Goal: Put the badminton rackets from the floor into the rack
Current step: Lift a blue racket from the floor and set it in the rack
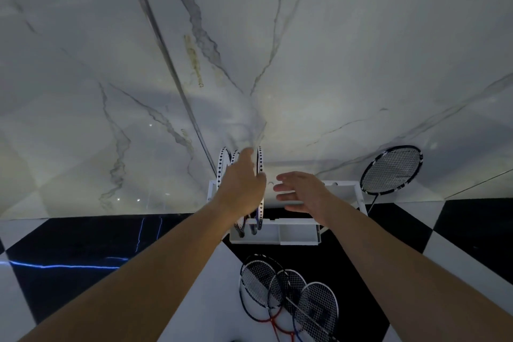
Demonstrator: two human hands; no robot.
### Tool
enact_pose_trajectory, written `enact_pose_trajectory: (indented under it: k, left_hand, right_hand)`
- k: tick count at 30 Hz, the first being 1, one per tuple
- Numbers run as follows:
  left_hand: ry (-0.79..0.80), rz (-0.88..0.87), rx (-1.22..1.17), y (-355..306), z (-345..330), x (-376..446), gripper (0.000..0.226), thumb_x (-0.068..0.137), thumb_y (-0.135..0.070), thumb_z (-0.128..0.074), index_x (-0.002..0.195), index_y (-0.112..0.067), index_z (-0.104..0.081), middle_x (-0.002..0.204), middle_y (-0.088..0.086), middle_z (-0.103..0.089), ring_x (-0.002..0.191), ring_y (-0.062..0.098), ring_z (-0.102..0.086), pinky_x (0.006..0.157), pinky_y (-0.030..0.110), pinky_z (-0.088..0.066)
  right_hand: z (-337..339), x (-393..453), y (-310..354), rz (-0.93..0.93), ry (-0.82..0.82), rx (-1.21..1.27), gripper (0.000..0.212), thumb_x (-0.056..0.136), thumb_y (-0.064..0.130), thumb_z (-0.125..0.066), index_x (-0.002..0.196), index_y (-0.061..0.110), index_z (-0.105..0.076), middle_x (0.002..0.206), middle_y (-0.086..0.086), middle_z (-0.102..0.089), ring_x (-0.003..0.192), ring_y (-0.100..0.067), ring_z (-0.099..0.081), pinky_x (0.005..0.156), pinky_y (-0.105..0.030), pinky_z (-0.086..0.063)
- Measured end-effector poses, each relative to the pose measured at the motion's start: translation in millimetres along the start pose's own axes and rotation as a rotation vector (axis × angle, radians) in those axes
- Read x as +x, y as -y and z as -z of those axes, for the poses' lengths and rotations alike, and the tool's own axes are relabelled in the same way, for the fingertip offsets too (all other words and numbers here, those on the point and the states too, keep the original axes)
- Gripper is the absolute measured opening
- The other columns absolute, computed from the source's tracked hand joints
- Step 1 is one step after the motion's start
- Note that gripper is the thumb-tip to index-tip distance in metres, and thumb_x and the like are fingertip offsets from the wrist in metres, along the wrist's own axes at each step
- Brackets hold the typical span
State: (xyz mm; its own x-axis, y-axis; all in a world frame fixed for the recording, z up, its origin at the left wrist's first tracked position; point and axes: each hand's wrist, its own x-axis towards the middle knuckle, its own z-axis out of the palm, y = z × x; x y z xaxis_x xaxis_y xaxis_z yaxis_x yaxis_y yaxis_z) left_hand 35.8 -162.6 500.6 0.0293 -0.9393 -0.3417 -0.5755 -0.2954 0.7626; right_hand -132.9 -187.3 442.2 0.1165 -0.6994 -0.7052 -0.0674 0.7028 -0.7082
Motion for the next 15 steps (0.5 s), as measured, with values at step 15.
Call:
enact_pose_trajectory:
  k: [15]
  left_hand:
    - [-0.199, 0.079, -0.209, 29.0, -110.9, -101.7, 0.018, 0.090, -0.007, -0.061, 0.090, -0.022, -0.072, 0.075, 0.001, -0.078, 0.059, 0.015, -0.069, 0.058, 0.026, -0.058]
  right_hand:
    - [127.0, -64.1, -136.0, 0.020, -0.078, -0.134, 0.017, 0.099, 0.019, -0.057, 0.110, 0.015, -0.070, 0.096, -0.007, -0.076, 0.076, -0.018, -0.067, 0.072, -0.030, -0.051]
